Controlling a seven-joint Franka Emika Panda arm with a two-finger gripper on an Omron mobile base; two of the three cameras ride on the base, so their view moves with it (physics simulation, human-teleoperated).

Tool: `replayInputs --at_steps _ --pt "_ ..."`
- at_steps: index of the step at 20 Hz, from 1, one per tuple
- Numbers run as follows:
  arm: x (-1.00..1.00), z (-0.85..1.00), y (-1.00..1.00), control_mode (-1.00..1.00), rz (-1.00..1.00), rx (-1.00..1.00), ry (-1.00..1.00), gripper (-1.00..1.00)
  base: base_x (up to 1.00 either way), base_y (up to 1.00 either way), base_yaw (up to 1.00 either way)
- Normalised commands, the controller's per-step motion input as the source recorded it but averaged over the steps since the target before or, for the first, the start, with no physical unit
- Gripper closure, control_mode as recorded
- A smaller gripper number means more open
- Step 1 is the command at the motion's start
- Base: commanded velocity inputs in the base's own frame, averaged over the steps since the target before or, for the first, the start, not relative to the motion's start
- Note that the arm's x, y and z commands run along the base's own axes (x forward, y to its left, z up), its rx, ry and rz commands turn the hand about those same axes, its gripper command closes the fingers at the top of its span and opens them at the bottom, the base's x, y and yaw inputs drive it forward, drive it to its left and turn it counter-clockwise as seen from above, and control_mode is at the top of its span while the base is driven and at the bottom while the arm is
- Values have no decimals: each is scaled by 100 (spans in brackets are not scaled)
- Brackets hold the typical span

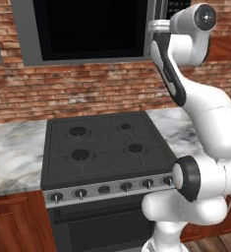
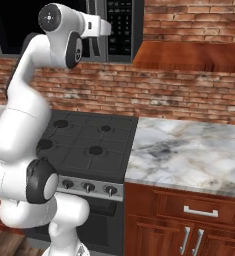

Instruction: The microwave is finished heating the shrimp and garlic. Take the bowl containing the food and place it on the dining counter.

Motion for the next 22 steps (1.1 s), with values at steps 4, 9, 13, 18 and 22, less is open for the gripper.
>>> replayInputs --at_steps 4,9,13,18,22 --pt "57 -35 0 -100 -4 -2 0 -100 0 0 0" --pt "46 -36 0 -100 -3 0 -2 -100 0 0 0" --pt "41 -41 0 -100 -2 0 -5 -100 0 0 0" --pt "67 -8 5 -100 0 0 -2 -100 0 0 0" --pt "69 0 9 -100 0 0 0 -100 0 0 0"
